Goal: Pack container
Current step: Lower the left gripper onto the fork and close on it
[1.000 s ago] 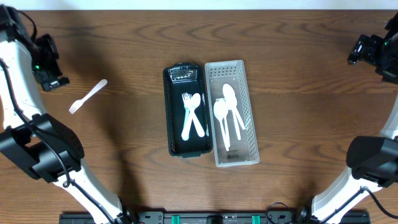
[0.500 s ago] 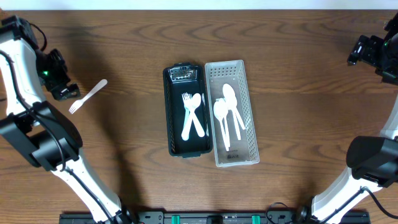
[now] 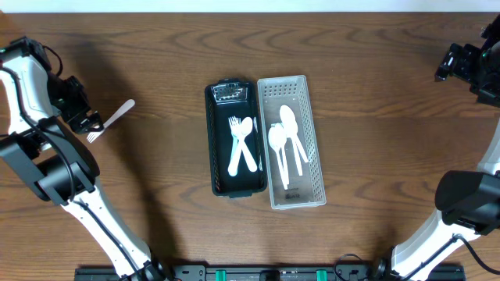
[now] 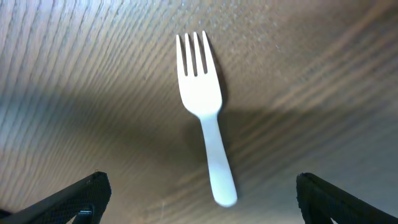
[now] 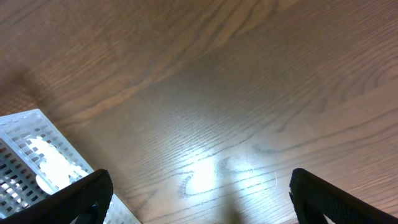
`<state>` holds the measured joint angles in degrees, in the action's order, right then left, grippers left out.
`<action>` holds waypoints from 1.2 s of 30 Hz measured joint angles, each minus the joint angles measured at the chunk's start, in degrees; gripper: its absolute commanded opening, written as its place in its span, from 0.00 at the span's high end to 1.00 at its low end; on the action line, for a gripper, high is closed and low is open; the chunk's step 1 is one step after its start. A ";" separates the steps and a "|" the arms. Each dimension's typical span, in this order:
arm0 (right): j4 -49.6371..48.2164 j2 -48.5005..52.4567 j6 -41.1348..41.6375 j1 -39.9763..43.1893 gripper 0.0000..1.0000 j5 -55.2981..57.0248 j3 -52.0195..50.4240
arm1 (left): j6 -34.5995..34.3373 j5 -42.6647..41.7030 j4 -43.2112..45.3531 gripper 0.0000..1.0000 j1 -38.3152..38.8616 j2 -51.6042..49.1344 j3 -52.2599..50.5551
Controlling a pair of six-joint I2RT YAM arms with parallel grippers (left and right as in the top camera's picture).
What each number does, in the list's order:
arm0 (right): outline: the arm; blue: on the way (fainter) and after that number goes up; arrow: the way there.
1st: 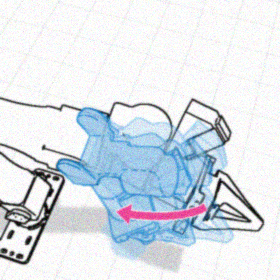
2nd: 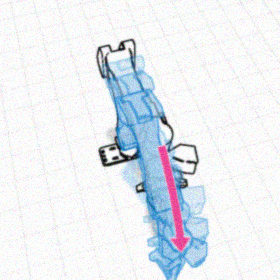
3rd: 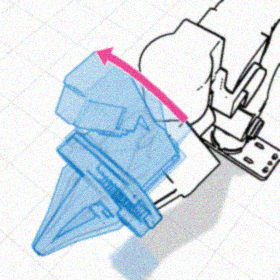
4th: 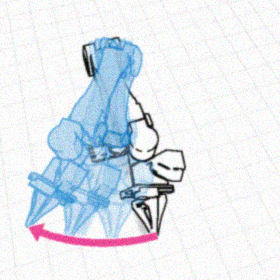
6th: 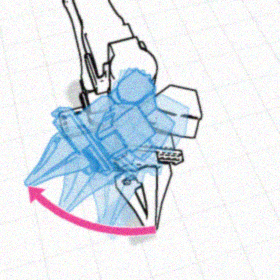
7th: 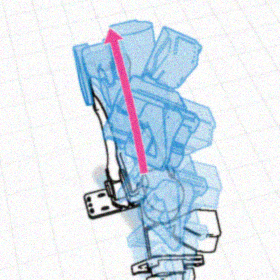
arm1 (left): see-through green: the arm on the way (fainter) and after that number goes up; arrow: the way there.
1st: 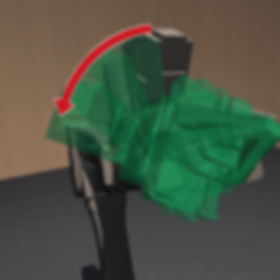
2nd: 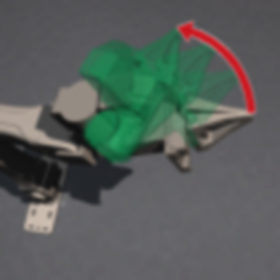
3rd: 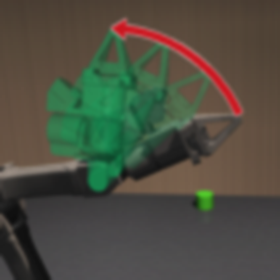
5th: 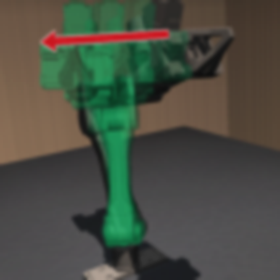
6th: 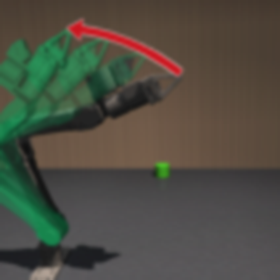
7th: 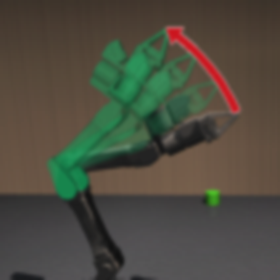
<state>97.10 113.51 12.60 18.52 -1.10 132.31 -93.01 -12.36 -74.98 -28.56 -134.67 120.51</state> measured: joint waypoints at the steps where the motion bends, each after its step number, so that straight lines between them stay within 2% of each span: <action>1: 0.00 0.00 0.00 0.00 0.06 -0.04 0.00 | 0.00 0.66 -0.11 0.02 0.00 -0.26 0.00; 11: 0.00 0.00 0.00 0.00 0.06 -0.48 0.00 | 0.83 8.33 -0.52 0.02 0.00 -0.70 0.00; 36: 0.00 0.00 0.00 0.00 0.06 -1.95 0.00 | 3.06 12.00 3.63 0.02 0.35 -2.34 -1.70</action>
<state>97.10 113.51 12.60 18.52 -3.05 132.31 -89.95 -0.36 -71.35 -28.21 -137.01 118.80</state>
